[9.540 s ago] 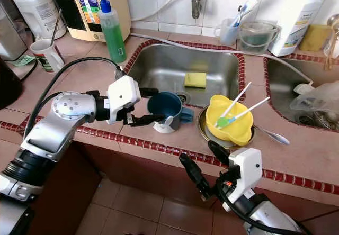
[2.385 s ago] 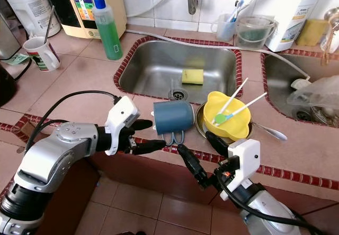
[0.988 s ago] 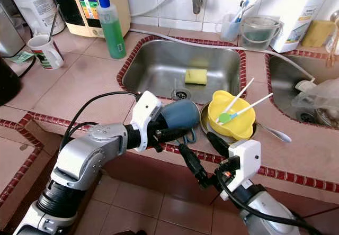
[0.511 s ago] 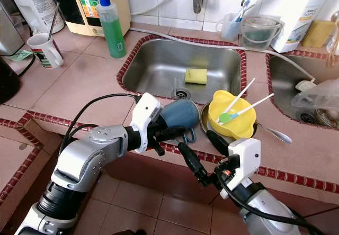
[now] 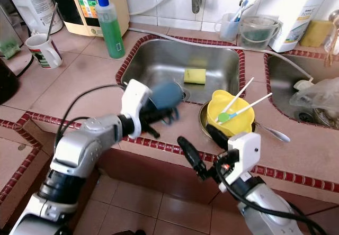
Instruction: Kitchen organization
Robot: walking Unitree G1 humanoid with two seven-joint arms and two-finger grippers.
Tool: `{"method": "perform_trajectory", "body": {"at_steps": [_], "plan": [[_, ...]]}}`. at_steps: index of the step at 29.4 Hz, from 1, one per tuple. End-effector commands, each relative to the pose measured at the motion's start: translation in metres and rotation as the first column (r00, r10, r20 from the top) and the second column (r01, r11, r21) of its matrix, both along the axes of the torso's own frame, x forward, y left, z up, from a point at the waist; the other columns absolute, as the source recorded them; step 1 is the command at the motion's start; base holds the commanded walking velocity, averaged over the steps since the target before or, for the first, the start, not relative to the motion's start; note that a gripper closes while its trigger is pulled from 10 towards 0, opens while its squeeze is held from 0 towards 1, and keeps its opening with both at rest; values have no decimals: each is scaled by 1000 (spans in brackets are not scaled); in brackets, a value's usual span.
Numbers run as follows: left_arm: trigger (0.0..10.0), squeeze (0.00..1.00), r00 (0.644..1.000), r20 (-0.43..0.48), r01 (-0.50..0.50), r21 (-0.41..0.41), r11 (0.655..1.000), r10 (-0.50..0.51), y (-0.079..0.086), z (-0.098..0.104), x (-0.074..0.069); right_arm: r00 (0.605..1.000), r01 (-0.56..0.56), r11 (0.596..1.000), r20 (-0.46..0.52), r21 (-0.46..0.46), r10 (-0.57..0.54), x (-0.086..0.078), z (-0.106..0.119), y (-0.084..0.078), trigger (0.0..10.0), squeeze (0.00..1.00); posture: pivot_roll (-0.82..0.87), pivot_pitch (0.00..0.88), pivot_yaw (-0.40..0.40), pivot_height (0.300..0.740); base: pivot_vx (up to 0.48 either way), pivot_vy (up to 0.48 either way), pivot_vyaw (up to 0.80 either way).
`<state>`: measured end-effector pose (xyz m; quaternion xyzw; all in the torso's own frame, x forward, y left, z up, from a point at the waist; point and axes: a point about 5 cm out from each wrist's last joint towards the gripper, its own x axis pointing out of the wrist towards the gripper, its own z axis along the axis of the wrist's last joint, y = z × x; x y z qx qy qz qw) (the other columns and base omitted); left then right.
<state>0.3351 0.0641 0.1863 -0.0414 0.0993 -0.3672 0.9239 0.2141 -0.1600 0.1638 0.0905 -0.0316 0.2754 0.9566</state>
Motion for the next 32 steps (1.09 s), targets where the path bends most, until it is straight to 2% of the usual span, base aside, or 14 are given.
{"method": "perform_trajectory", "body": {"at_steps": [1, 3, 6, 8, 9, 10, 11, 13, 18, 19, 24, 25, 26, 32], "plan": [[0, 0, 997, 55, -49, -49, 998, 52, 4, 12, 8, 999, 48, 999, 16, 10, -48, 8, 2, -2, 10000, 0, -60, 71, 19, 740, 0, 0, 0], [0, 0, 994, 94, -50, -105, 993, 60, 5, 21, 10, 996, 79, 997, 42, 21, -80, 18, 6, 1, 10000, 0, -56, 61, 12, 740, 0, 0, 0], [0, 0, 987, 136, -65, -132, 989, 83, 6, 28, 12, 994, 90, 996, 62, 25, -91, 24, 9, 7, 10000, 0, -49, 53, 2, 740, 0, 0, 0], [0, 0, 973, 193, -93, -167, 982, 125, 8, 34, 17, 987, 117, 993, 108, 29, -120, 39, 16, 17, 10000, 0, -34, 37, -10, 740, 0, 0, 0], [2902, 0, 961, 239, -106, -153, 983, 141, 8, 37, 18, 981, 139, 990, 136, 13, -140, 46, 19, 20, 10000, 0, -30, 33, -14, 740, 0, 0, 0], [5137, 0, 939, 302, -129, -129, 983, 163, 8, 39, 19, 971, 171, 985, 173, -7, -167, 54, 23, 23, 10000, 0, -17, 20, -25, 740, 0, 0, 0], [10000, 0, 930, 319, -149, -128, 981, 183, 7, 39, 21, 962, 198, 980, 189, 11, -196, 62, 27, 25, 10000, 0, -8, 13, -38, 740, 0, 0, 0], [10000, 0, 911, 346, -181, -157, 971, 225, 6, 40, 23, 947, 251, 966, 193, 58, -258, 76, 33, 28, 10000, 0, 5, 7, -50, 740, 0, 0, 0], [10000, 0, 901, 319, -230, -223, 947, 294, 8, 38, 23, 912, 342, 939, 228, 33, -340, 91, 37, 30, 10000, 0, 18, 0, -55, 740, 0, 0, 0], [10000, 0, 874, 347, -281, -212, 936, 340, 15, 35, 21, 889, 397, 917, 231, 48, -396, 95, 38, 29, 10000, 0, 28, 0, -50, 740, 0, 0, 0], [10000, 0, 838, 356, -353, -227, 908, 415, 28, 27, 17, 844, 466, 883, 268, 59, -464, 98, 40, 28, 10000, 0, 28, 1, -36, 740, 0, 0, 0], [10000, 0, 812, 406, -378, -182, 908, 420, 33, 20, 13, 829, 486, 872, 284, 58, -481, 98, 38, 29, 10000, 0, 28, 2, -34, 740, 0, 0, 0], [10000, 0, 798, 421, -391, -186, 902, 432, 37, 17, 11, 823, 496, 867, 292, 49, -487, 98, 36, 29, 10000, 0, 26, 4, -29, 740, 0, 0, 0], [10000, 0, 790, 403, -428, -177, 886, 462, 45, 6, 5, 807, 520, 853, 305, 38, -505, 95, 27, 27, 10000, 0, 30, 10, -29, 740, 0, 0, 0]]}}
